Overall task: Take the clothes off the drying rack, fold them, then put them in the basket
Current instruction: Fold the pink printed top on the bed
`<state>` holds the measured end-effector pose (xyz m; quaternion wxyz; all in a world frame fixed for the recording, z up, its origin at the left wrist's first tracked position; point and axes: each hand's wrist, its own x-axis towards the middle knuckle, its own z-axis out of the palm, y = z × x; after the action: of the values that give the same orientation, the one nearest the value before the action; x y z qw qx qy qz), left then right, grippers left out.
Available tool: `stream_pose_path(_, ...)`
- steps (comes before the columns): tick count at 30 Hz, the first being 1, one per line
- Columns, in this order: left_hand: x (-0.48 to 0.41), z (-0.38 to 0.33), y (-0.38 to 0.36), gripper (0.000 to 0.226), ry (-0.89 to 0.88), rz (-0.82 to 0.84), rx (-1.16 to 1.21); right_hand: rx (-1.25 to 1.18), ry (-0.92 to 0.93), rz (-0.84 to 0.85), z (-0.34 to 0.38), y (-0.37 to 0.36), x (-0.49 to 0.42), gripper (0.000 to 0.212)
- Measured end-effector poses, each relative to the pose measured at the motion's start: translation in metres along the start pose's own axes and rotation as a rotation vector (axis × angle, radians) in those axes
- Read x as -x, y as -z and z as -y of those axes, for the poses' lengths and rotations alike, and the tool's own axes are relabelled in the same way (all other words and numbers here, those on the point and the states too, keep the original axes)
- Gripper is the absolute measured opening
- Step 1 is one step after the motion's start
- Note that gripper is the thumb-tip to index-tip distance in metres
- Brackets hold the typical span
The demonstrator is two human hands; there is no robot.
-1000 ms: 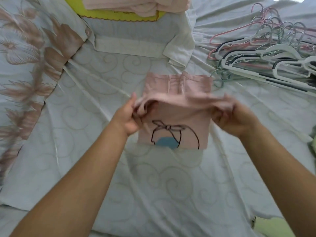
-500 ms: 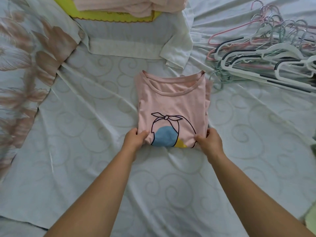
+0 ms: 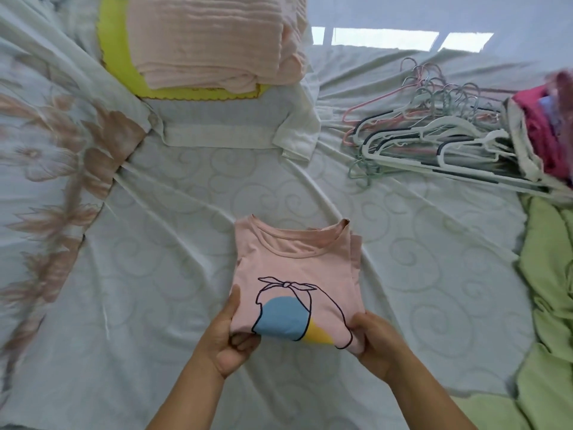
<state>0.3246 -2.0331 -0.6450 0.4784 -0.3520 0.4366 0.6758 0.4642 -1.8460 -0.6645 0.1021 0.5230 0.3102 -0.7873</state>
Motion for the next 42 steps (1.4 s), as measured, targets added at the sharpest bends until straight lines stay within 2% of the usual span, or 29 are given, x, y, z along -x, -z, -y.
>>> stream_pose_path(3, 0.015, 0.005, -0.017, 0.031, -0.03, -0.023, -0.062, -0.095, -0.002, 0.019, -0.001, 0.011, 0.016, 0.031)
stream_pose_path(6, 0.028, 0.011, -0.04, 0.018, -0.152, 0.044, -0.176, -0.196, 0.04, 0.076, 0.006, 0.027, 0.031, 0.034)
stream_pose_path(8, 0.034, 0.015, -0.055, 0.032, -0.21, 0.116, -0.212, -0.226, 0.077, 0.125, 0.013, 0.041, 0.041, 0.034)
stream_pose_path(10, 0.043, 0.023, -0.074, 0.03, -0.219, 0.153, -0.21, -0.219, 0.108, 0.168, 0.021, 0.059, 0.052, 0.034)
stream_pose_path(17, 0.067, 0.093, -0.149, 0.023, -0.267, 0.043, -0.291, -0.174, 0.202, 0.205, 0.064, 0.153, 0.093, 0.035)
stream_pose_path(24, 0.079, 0.193, -0.242, 0.029, -0.25, 0.045, -0.303, -0.118, 0.286, 0.138, 0.122, 0.275, 0.153, 0.029)
stream_pose_path(30, 0.078, 0.239, -0.334, 0.024, -0.248, 0.151, -0.298, -0.14, 0.386, 0.015, 0.174, 0.35, 0.176, 0.029)
stream_pose_path(37, 0.057, 0.225, -0.432, 0.022, -0.271, 0.226, -0.283, -0.126, 0.504, -0.079, 0.257, 0.381, 0.174, 0.033)
stream_pose_path(42, 0.07, 0.173, -0.54, 0.029, -0.343, 0.43, -0.371, -0.086, 0.646, -0.09, 0.368, 0.37, 0.199, 0.028)
